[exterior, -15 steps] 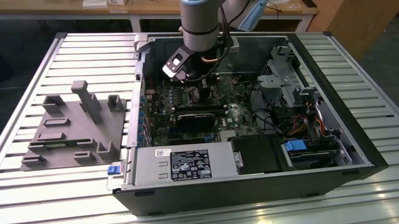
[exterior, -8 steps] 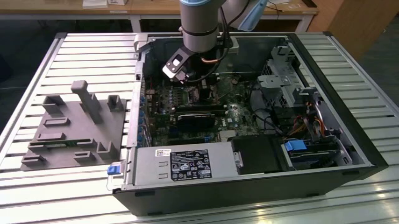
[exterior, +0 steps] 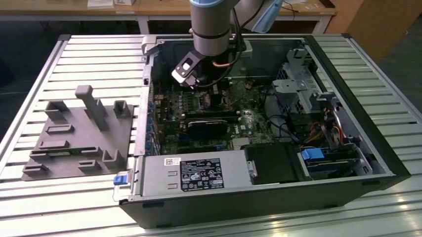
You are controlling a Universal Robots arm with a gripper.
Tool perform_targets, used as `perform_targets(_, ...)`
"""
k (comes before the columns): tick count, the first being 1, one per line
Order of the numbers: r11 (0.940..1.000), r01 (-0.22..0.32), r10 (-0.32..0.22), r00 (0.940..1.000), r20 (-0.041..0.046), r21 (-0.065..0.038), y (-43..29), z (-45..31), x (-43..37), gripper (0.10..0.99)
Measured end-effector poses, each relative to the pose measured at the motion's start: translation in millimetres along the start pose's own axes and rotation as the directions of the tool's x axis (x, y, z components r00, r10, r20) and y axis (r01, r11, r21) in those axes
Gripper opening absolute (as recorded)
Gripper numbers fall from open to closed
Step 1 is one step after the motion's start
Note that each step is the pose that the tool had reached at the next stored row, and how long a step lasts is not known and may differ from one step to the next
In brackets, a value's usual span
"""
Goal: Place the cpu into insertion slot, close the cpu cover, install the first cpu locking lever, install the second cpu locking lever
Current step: 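Place the cpu into insertion slot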
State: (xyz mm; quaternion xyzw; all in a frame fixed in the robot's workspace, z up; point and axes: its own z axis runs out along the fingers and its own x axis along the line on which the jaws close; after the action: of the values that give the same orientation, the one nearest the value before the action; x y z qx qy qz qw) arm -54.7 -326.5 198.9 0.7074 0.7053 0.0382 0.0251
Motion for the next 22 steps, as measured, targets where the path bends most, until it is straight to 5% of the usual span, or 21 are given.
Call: perform_targets(22,1.0,0.0,0.0,1.0,-0.0001,0.0,-1.3,5.5,4.0,0.541)
